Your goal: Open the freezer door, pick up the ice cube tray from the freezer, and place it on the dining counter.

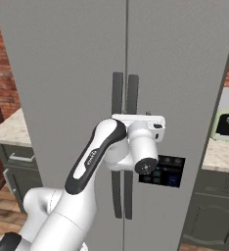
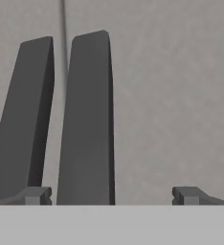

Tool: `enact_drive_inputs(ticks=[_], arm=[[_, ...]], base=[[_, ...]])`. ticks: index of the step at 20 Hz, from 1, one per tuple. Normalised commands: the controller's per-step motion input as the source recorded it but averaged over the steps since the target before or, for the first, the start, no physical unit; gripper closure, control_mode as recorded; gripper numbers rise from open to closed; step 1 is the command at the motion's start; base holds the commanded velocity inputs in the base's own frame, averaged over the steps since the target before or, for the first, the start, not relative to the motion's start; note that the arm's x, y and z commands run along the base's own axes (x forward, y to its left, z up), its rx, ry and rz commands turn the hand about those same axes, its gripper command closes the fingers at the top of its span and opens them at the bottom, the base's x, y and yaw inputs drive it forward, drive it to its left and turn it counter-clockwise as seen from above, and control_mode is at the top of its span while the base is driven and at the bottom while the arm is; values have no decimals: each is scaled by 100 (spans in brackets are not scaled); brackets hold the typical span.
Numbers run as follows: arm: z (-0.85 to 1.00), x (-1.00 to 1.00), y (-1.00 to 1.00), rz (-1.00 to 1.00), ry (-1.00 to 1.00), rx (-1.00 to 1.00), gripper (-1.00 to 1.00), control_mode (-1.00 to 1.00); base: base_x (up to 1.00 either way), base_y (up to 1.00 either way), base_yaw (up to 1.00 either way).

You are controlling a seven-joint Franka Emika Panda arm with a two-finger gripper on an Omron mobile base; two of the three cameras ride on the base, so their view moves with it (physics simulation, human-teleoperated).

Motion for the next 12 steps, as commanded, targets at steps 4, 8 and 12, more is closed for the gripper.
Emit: enact_drive_inputs(ticks=[4, 8, 12], arm=[[0, 0, 0, 0, 0, 0, -100, -100], [2, 0, 0, 0, 0, 0, -100, -100], [1, 0, 0, 0, 0, 0, -100, -100]], base=[[0, 0, 0], [0, 0, 0], [0, 0, 0]])
